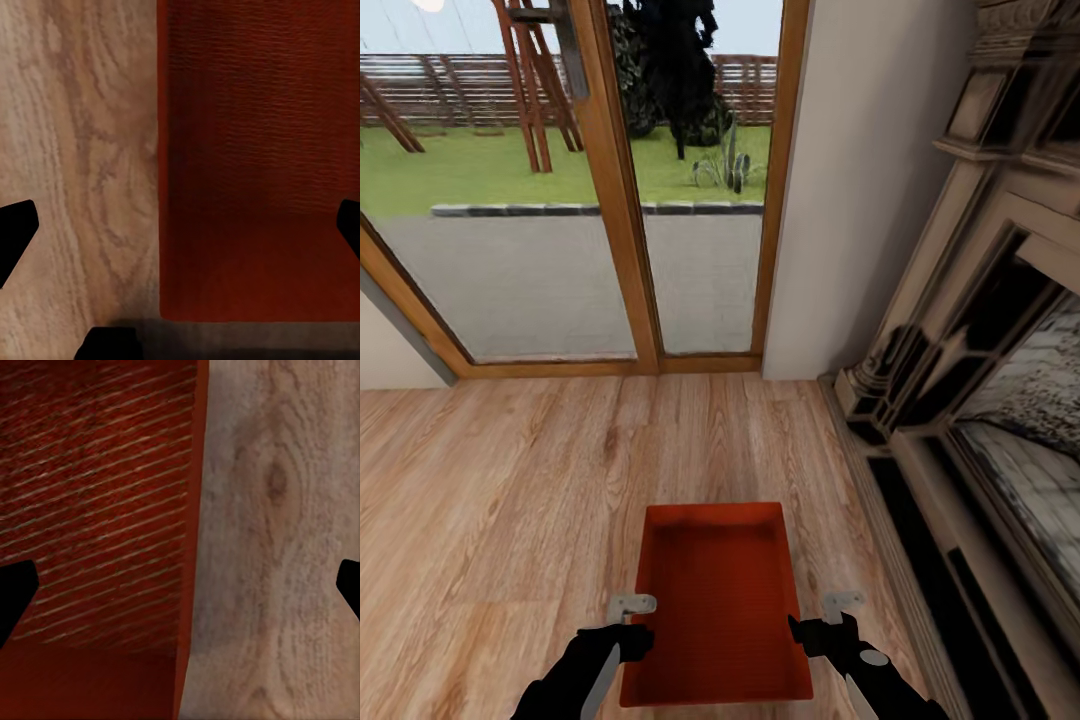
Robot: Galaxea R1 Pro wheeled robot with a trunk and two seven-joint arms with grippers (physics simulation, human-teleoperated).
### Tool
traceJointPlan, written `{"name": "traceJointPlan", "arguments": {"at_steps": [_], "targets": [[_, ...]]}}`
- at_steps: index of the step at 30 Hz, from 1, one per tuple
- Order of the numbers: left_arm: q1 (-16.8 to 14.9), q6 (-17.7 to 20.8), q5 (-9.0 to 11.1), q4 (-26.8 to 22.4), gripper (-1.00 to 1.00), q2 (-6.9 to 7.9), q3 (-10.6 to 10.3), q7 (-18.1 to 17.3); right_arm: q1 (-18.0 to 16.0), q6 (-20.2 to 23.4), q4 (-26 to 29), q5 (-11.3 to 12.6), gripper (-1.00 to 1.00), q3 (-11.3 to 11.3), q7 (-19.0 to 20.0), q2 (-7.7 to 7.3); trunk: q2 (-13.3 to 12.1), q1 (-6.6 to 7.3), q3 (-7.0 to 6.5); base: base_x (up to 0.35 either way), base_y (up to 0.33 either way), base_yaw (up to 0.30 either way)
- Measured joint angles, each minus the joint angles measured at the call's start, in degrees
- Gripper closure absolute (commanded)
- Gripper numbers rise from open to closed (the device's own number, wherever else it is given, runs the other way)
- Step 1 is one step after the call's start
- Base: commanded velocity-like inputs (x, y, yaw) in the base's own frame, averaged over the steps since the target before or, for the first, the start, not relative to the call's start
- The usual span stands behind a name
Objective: Move the two storage containers from the living room to the garage. In the garage, place one container on the floor and stack the other container on top of it (either order is fine).
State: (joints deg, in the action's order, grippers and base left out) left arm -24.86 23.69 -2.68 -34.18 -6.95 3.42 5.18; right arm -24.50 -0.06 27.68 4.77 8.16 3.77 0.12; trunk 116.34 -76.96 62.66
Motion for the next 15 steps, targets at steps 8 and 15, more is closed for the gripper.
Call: {"name": "traceJointPlan", "arguments": {"at_steps": [8, 15], "targets": [[0.0, 0.0, 0.0, 0.0, -1.00, -0.02, 0.0, 0.0, 0.0, 0.4, -0.4, 0.0, -1.00, 0.0, 0.0, 0.00, 3.2, -1.76, 1.44, 0.000, 0.000, 0.000], [0.0, 0.0, 0.0, 0.0, -1.00, -0.01, 0.0, 0.0, 0.0, 0.4, -2.9, 0.0, -1.00, 0.0, 0.1, 0.00, 5.2, -2.86, 2.34, 0.000, 0.000, 0.000]]}}
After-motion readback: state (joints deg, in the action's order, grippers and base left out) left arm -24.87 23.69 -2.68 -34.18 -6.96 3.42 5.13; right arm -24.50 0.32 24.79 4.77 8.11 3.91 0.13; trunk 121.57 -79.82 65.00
